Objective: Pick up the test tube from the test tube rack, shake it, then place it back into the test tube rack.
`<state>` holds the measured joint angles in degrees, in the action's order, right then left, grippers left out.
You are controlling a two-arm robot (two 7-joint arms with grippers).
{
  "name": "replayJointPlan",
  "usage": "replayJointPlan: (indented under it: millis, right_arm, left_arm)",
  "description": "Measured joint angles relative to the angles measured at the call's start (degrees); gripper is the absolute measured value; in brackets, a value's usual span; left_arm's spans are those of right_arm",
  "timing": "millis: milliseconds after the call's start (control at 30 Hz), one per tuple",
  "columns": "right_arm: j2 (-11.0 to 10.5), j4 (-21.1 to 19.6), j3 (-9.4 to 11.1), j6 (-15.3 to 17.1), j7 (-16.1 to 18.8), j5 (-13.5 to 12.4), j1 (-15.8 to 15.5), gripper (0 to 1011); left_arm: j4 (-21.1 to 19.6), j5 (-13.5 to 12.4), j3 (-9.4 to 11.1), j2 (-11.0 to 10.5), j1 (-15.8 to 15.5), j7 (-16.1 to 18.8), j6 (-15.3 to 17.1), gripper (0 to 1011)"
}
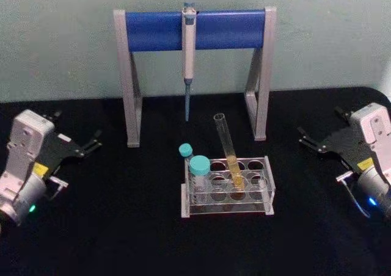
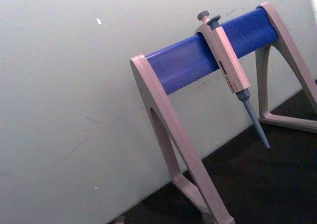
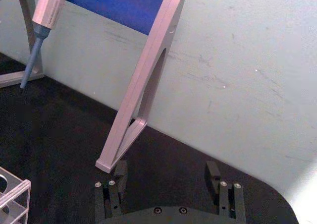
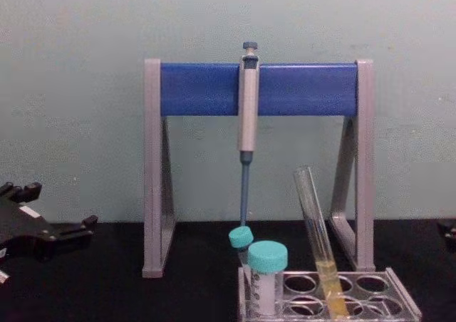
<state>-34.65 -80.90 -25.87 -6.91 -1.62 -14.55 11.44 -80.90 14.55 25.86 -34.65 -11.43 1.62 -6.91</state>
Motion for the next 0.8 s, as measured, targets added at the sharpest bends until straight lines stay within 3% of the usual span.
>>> replayJointPlan:
  millis: [333, 600, 800]
  right_arm:
    - [0.3, -0.2, 1.0, -1.6, 1.1, -0.4, -0.4, 1000]
    - [0.1, -2.1, 3.2, -6.5, 7.3, -4.6, -1.7, 1000]
    - [-1.0, -4.9, 3.6, -10.3, 15.1, -7.8, -2.8, 1000]
  left_arm:
    - [0.0, 0.0, 0.0, 0.0, 0.0, 0.0, 0.0, 1001]
    - [0.0, 0.0, 0.0, 0.0, 0.0, 0.0, 0.0, 1001]
    - [0.0, 0.0, 0.0, 0.0, 0.0, 0.0, 0.0, 1001]
